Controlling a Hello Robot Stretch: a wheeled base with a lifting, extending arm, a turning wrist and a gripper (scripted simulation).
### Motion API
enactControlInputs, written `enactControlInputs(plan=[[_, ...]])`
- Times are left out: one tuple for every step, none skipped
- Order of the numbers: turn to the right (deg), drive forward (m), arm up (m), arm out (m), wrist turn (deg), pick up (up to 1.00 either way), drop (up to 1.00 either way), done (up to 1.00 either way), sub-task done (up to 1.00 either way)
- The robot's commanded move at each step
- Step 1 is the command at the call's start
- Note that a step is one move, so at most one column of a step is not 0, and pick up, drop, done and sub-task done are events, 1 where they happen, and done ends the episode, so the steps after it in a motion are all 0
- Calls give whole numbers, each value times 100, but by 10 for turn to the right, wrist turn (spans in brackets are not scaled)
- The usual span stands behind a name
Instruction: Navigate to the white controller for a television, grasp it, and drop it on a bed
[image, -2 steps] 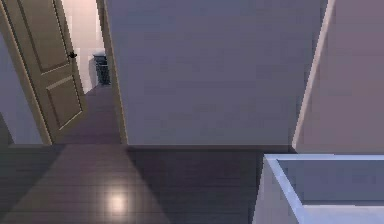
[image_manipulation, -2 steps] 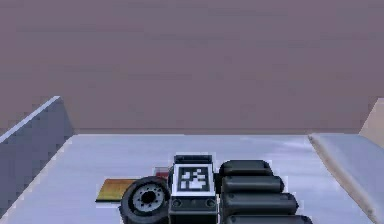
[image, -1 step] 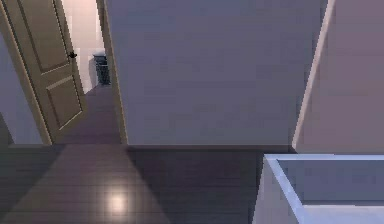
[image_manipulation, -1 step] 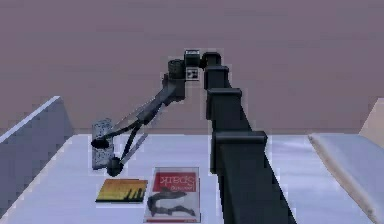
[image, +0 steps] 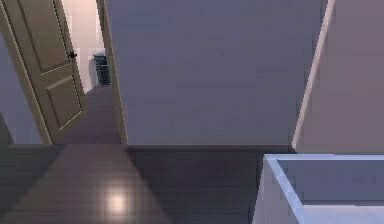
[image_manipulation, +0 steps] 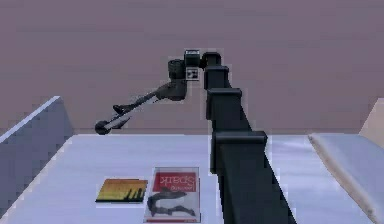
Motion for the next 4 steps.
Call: enactControlInputs(plan=[[0,0,0,0,450,0,0,0,0],[0,0,0,0,450,0,0,0,0],[0,0,0,0,240,0,0,0,0],[0,0,-16,0,0,0,0,0,0]])
